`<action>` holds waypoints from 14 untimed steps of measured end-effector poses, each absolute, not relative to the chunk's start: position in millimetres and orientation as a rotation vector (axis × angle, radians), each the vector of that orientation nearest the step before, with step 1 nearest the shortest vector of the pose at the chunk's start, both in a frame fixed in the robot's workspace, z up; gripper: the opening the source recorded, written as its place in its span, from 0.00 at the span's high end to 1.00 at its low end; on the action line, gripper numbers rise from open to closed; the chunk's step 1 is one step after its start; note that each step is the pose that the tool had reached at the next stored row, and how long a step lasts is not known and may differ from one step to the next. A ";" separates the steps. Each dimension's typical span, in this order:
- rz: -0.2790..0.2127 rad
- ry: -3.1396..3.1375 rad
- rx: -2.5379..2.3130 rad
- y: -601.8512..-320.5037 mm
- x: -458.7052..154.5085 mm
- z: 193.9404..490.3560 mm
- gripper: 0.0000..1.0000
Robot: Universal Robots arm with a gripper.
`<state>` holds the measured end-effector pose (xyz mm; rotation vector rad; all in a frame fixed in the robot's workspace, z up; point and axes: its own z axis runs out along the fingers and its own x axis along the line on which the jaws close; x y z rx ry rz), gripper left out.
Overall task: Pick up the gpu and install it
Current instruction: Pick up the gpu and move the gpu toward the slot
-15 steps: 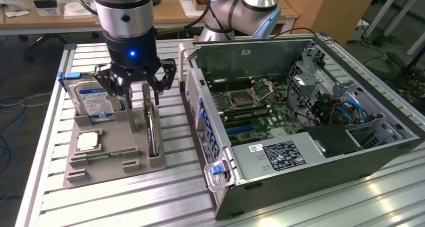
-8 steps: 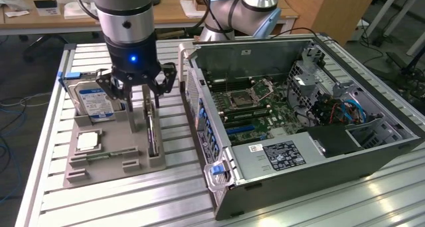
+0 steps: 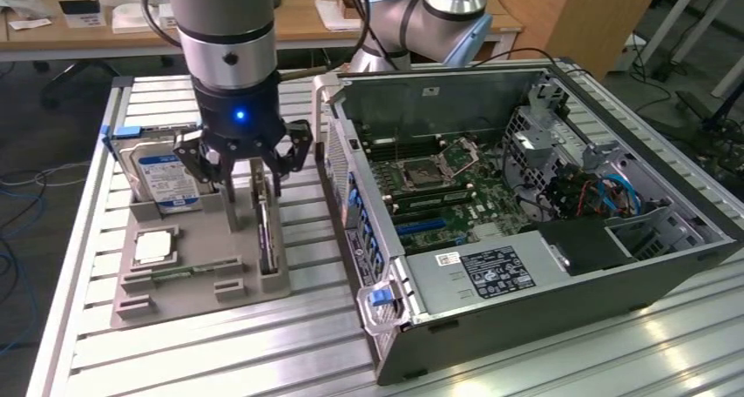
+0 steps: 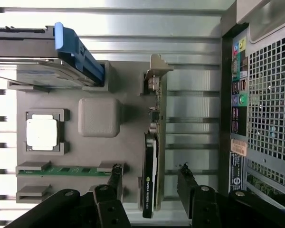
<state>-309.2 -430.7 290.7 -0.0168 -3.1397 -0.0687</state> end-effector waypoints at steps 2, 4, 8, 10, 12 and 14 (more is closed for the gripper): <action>-0.068 -3.138 -0.010 -430.6 -308.9 287.1 0.41; -0.068 -3.138 0.011 -430.6 -308.9 283.5 0.41; -0.068 -3.137 0.037 -430.7 -308.8 276.2 0.41; -0.068 -3.137 0.037 -430.7 -308.9 272.6 0.41; -0.068 -3.137 0.037 -430.7 -308.9 268.8 0.41; -0.068 -3.138 0.023 -430.7 -309.0 265.2 0.41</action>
